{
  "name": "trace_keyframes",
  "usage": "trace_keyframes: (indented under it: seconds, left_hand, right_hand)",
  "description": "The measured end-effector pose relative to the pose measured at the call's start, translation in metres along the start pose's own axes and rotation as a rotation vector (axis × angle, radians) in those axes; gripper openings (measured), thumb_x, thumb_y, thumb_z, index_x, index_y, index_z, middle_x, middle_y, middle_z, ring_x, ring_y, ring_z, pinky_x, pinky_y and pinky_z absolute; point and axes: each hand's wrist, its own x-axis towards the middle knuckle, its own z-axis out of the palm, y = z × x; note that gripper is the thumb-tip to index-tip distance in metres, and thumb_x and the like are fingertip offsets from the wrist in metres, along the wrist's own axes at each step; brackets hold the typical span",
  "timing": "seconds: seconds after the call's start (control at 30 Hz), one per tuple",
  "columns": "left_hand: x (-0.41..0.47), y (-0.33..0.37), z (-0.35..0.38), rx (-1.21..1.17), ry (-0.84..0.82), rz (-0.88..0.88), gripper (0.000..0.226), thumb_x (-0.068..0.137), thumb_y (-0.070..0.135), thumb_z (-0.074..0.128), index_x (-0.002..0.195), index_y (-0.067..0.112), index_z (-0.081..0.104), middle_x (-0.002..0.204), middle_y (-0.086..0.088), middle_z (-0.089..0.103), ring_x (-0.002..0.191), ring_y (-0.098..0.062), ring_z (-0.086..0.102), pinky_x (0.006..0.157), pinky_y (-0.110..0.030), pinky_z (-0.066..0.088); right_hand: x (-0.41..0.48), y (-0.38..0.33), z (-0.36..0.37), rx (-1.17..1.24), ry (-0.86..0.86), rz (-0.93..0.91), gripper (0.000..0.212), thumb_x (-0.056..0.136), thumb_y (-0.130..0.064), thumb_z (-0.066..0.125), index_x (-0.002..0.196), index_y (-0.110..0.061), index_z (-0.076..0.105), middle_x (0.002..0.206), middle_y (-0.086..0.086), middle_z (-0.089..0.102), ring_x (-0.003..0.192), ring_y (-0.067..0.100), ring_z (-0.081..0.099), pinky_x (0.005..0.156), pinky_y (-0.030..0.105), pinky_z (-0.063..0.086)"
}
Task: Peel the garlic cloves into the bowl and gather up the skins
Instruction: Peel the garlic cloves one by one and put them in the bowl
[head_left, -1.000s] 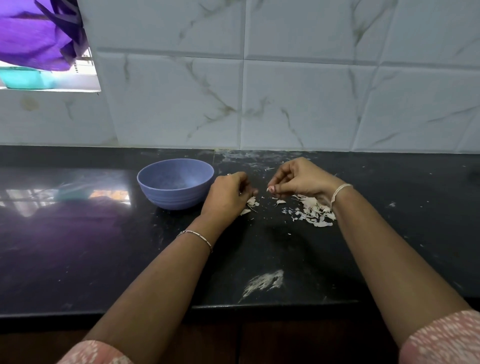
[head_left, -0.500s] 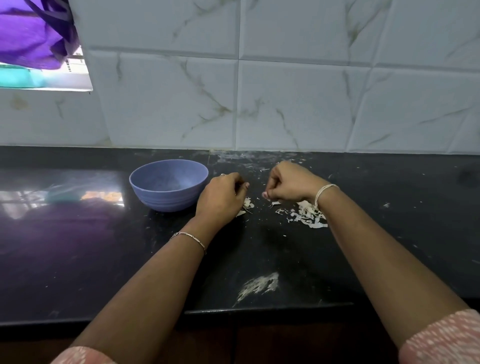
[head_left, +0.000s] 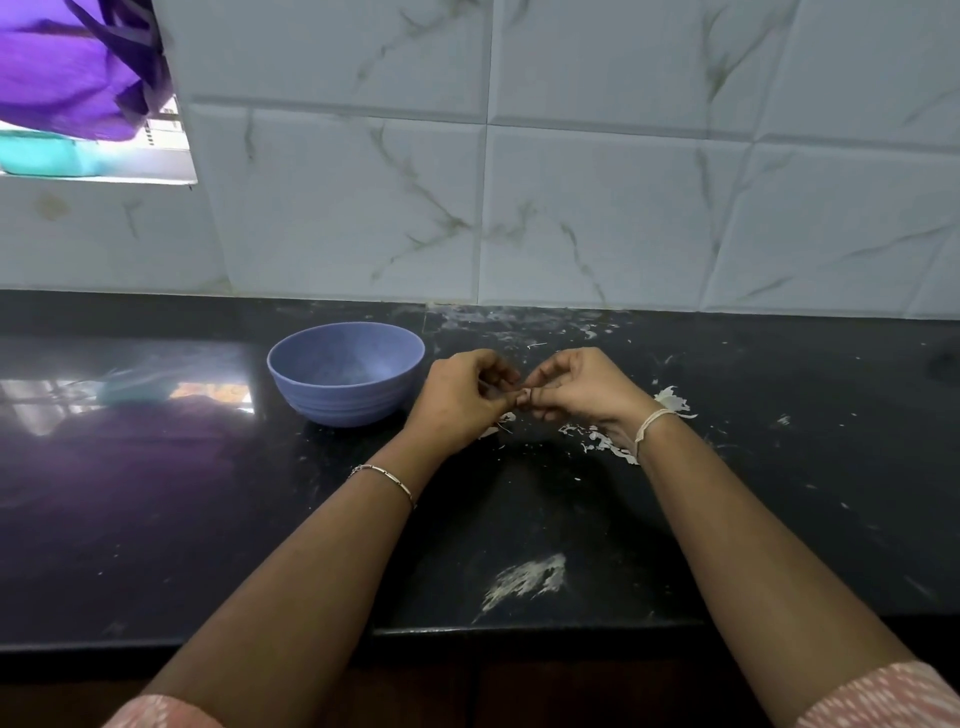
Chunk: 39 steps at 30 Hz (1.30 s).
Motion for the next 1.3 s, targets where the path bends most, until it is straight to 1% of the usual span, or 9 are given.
trace_keyframes:
  seconds: [0.13,0.33,0.5,0.63,0.7,0.8,1.0,1.13,1.3]
  left_hand:
    - [0.001,0.001,0.0,-0.03,-0.003,-0.031,0.014,0.081,0.012,0.078,0.086,0.022,0.069,0.077,0.008,0.068,0.066,-0.003,0.062,0.064,-0.016,0.053]
    - [-0.001,0.008,-0.002,-0.644,-0.038,-0.284,0.018,0.086,0.001,0.071,0.093,0.008,0.056,0.07,-0.006,0.065,0.058,-0.011,0.061,0.056,-0.025,0.057]
    - [-0.002,0.01,-0.004,-0.781,-0.04,-0.371,0.017,0.088,0.007,0.069,0.093,0.008,0.053,0.071,-0.005,0.07,0.057,-0.012,0.061,0.051,-0.023,0.055]
    - [0.001,0.004,-0.003,-0.409,0.013,-0.292,0.01,0.093,0.018,0.066,0.094,0.012,0.058,0.081,-0.003,0.067,0.063,-0.009,0.059,0.054,-0.021,0.053]
    - [0.003,-0.002,-0.001,-0.048,0.007,-0.131,0.007,0.09,0.019,0.069,0.095,0.016,0.065,0.083,0.002,0.067,0.068,-0.005,0.058,0.064,-0.02,0.052]
    - [0.002,-0.007,0.001,0.199,-0.048,-0.024,0.012,0.089,0.018,0.067,0.101,0.019,0.07,0.095,0.002,0.07,0.082,-0.008,0.06,0.081,-0.027,0.05]
    - [0.003,-0.009,0.0,0.233,0.024,-0.006,0.017,0.089,0.012,0.061,0.103,0.016,0.069,0.094,-0.001,0.069,0.091,-0.019,0.063,0.086,-0.037,0.052]
    - [0.001,-0.008,0.0,0.216,0.009,0.005,0.018,0.089,0.011,0.059,0.104,0.017,0.068,0.096,0.002,0.069,0.09,-0.016,0.063,0.086,-0.038,0.053]
    - [-0.001,-0.006,-0.001,0.208,-0.002,-0.005,0.018,0.091,0.012,0.059,0.106,0.015,0.068,0.095,0.003,0.07,0.088,-0.016,0.064,0.084,-0.038,0.054]
  right_hand:
    - [-0.002,0.002,-0.003,0.193,-0.034,-0.002,0.007,0.09,0.001,0.064,0.084,-0.003,0.064,0.071,0.01,0.07,0.053,0.008,0.064,0.054,0.016,0.052]
    - [-0.005,0.003,-0.001,0.192,0.01,-0.137,0.01,0.083,-0.004,0.074,0.091,-0.008,0.071,0.077,0.004,0.067,0.06,0.003,0.056,0.052,0.014,0.044]
    - [-0.004,-0.001,0.003,0.271,0.072,-0.195,0.007,0.092,-0.006,0.063,0.092,-0.013,0.064,0.091,0.002,0.07,0.074,0.005,0.065,0.06,0.017,0.049]
    - [-0.002,-0.004,-0.014,0.217,0.082,-0.177,0.009,0.095,-0.004,0.058,0.1,-0.007,0.065,0.08,0.006,0.07,0.062,0.009,0.059,0.056,0.018,0.051]
    - [0.001,-0.002,-0.019,0.06,0.052,-0.163,0.013,0.094,-0.002,0.06,0.102,-0.003,0.069,0.077,0.005,0.067,0.061,0.008,0.056,0.055,0.017,0.052]
    - [0.009,0.002,-0.017,-0.083,0.005,-0.102,0.015,0.093,0.001,0.06,0.105,0.002,0.07,0.079,0.008,0.066,0.065,0.01,0.059,0.06,0.016,0.054]
    - [0.022,0.014,0.018,0.118,0.13,-0.002,0.015,0.085,0.0,0.071,0.077,-0.01,0.063,0.073,0.009,0.069,0.071,0.021,0.066,0.066,0.028,0.055]
    - [0.022,0.022,0.008,0.056,0.247,0.08,0.018,0.092,-0.003,0.062,0.078,-0.012,0.057,0.079,0.008,0.067,0.077,0.019,0.066,0.072,0.033,0.057]
    - [0.008,0.009,-0.019,0.053,0.117,0.052,0.012,0.086,0.005,0.067,0.081,-0.005,0.062,0.072,0.009,0.067,0.062,0.015,0.059,0.052,0.018,0.053]
